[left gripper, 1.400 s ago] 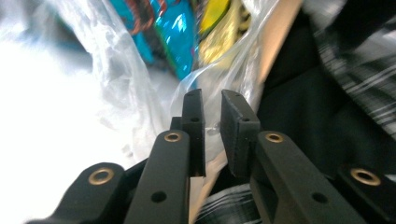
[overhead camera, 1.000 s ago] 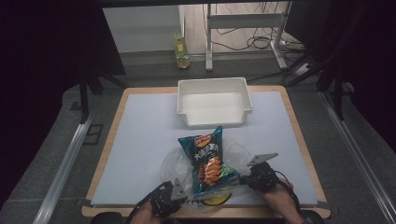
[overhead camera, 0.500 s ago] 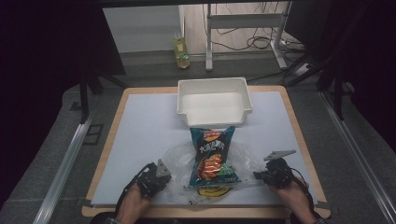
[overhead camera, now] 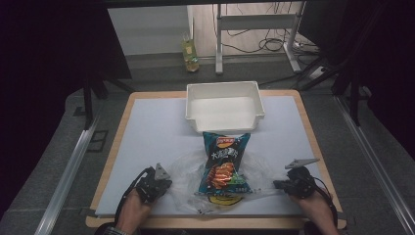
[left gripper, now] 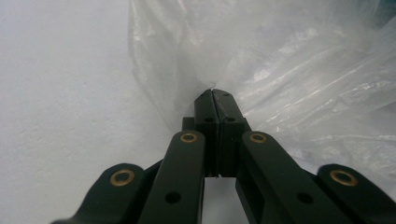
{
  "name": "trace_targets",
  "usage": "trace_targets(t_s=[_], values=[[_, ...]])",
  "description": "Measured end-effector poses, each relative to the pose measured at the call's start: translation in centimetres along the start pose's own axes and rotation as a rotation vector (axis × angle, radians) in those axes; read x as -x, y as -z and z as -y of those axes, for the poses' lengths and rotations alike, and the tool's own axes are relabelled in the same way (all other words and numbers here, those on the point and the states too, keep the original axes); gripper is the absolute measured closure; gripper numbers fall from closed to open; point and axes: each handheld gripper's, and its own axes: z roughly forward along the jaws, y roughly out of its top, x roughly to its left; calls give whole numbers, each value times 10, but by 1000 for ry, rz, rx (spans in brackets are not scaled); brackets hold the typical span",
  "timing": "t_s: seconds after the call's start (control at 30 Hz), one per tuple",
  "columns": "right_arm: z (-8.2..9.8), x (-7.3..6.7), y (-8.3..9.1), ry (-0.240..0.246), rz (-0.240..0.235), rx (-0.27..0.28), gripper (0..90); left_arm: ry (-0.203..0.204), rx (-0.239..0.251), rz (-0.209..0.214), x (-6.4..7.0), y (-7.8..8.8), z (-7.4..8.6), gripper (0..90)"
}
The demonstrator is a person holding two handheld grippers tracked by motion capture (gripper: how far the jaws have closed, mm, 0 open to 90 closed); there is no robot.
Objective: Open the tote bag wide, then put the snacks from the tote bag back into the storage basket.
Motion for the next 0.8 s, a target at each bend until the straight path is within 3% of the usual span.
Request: trace_targets(t_s=[0.2, 0.27, 0.37, 0.47, 0.57, 0.63, 0.8], values=[[1, -1, 2, 31, -11, 7, 891, 11, 13, 1, 0, 1, 2, 881], [-1, -3, 6, 37, -36, 35, 888, 52, 56, 64, -3, 3, 4, 862], [-2, -5, 8, 48, -45, 52, 882, 58, 82, 63, -4, 7, 4, 860], [-3, -9, 8, 62, -58, 66, 867, 84, 139, 98, -5, 14, 6, 858], [-4, -11, 8, 70, -61, 72, 858, 81, 157, 99, -5, 16, 6, 839], [-5, -15, 9, 84, -67, 81, 844, 97, 203, 113, -2, 21, 7, 810], [-6, -19, 12, 100, -70, 93, 813, 94, 261, 106, 1, 28, 8, 761]])
